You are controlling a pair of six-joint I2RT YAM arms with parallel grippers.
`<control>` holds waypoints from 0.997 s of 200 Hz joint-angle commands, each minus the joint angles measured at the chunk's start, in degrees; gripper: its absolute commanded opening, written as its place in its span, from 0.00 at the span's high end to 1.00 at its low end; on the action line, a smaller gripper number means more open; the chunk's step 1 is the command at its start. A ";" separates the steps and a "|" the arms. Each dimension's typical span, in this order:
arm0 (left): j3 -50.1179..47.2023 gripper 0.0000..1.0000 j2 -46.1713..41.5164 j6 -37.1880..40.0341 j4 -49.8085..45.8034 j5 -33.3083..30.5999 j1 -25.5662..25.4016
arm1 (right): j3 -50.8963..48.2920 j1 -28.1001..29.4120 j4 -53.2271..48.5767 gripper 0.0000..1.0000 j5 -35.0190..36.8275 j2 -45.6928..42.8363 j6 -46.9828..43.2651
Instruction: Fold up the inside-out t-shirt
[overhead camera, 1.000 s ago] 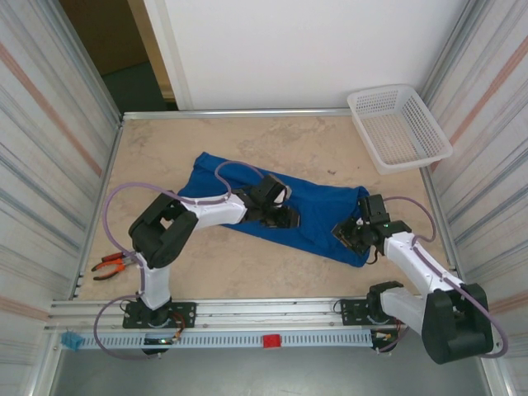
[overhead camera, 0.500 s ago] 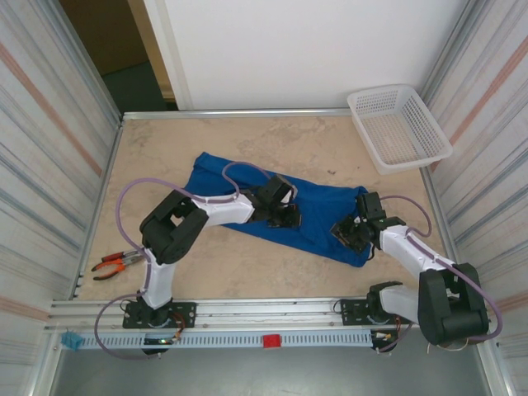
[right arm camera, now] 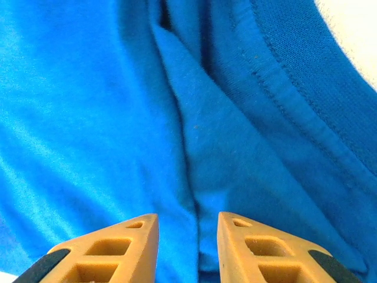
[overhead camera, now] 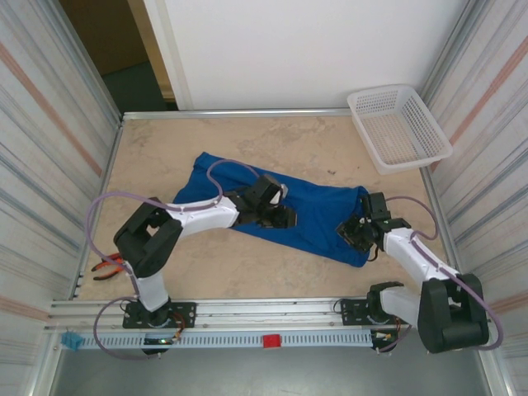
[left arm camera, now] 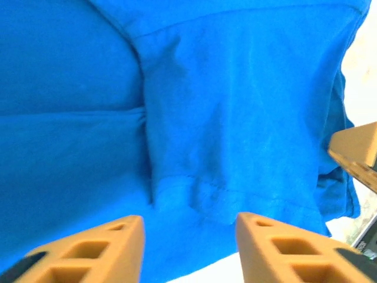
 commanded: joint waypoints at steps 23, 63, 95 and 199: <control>-1.54 0.47 -8.48 7.15 -8.09 -1.82 12.45 | 4.15 2.10 -3.39 0.69 -2.32 -3.03 -1.69; -3.79 0.47 -4.24 9.18 -9.04 1.96 25.00 | 8.14 11.59 2.08 0.69 0.09 6.64 2.03; -9.84 0.48 -4.40 7.81 -6.47 2.60 28.45 | 7.00 13.24 4.37 0.69 1.52 11.97 3.47; -31.84 0.48 -19.87 -8.32 -0.98 -3.11 24.10 | 4.05 -0.03 0.63 0.63 -1.43 10.18 0.28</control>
